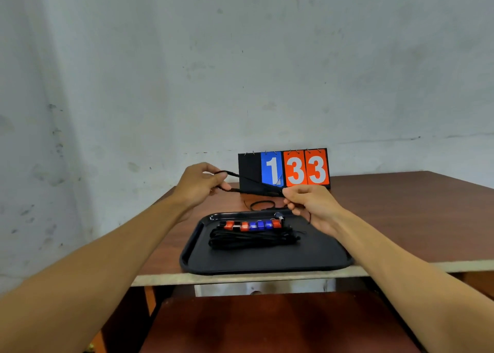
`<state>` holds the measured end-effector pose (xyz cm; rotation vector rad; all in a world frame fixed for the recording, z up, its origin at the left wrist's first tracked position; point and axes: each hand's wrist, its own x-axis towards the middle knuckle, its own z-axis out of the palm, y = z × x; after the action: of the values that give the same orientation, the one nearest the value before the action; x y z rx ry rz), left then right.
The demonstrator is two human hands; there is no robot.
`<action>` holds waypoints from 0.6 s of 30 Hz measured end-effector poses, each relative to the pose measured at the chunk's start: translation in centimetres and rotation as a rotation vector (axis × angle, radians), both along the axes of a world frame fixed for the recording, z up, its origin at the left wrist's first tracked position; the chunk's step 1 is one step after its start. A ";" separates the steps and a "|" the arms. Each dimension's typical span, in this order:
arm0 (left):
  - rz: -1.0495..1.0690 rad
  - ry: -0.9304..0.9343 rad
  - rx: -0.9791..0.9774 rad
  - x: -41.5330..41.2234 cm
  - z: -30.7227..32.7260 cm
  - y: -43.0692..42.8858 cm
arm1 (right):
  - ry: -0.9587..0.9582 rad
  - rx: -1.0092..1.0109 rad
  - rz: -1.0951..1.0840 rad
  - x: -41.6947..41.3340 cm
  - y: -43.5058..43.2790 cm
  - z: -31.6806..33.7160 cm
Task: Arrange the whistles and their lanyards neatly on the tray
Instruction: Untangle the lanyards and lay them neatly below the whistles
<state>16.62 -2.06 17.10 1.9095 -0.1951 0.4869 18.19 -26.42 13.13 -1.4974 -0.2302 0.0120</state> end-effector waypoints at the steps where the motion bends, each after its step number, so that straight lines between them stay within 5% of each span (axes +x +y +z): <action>1: 0.002 0.004 -0.012 0.0 -0.5 0.3 | 0.007 0.016 -0.019 -0.1 0.0 -0.1; 8: -0.053 0.124 -0.035 -0.3 -3.5 2.1 | -0.063 -0.072 -0.064 -0.6 -0.5 -1.3; 18: 0.002 0.205 0.030 -0.4 -7.2 3.4 | -0.194 -0.526 -0.013 1.1 -0.2 -4.8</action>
<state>16.21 1.35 9.86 1.9746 -0.0667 0.2880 19.33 -26.58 8.32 -2.0270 -0.3945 -0.0903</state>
